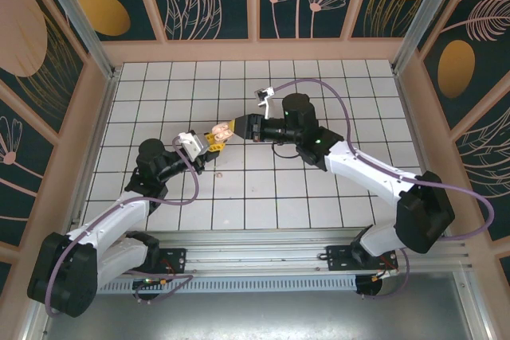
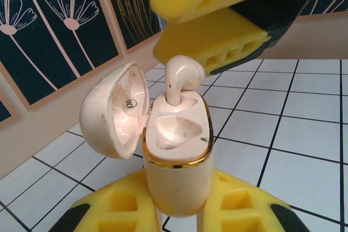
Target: Insert the wireless bluetooth earbuds into the charging case
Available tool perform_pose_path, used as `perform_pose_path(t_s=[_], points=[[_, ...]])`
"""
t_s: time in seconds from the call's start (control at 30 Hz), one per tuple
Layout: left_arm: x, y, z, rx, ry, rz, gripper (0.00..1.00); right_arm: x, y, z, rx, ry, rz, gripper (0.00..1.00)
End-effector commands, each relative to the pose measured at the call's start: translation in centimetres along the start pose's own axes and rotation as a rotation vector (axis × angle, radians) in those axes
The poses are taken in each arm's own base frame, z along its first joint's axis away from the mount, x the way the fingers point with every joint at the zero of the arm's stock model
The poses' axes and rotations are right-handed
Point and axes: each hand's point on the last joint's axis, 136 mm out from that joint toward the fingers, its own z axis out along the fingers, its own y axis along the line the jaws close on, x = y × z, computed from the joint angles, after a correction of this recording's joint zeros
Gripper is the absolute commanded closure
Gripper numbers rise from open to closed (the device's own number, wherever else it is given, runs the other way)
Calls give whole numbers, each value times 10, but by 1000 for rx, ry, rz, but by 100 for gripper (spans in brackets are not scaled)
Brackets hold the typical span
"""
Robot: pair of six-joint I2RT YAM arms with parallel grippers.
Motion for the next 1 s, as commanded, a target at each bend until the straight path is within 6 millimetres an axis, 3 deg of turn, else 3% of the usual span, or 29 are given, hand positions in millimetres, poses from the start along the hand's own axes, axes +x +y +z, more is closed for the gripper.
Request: perform_pose_path(t_s=[0.0,0.5,0.97], points=[[-17,1,0,2,-47,30,95,-14,18,-1,-57,-18,-51,66],[-18,4,0,-12,-46,32,95,9,18,-4,-51,3,3,77],[-20,5,1,-16,-54,26,95,16,15,-7,-39,-29,35,78]])
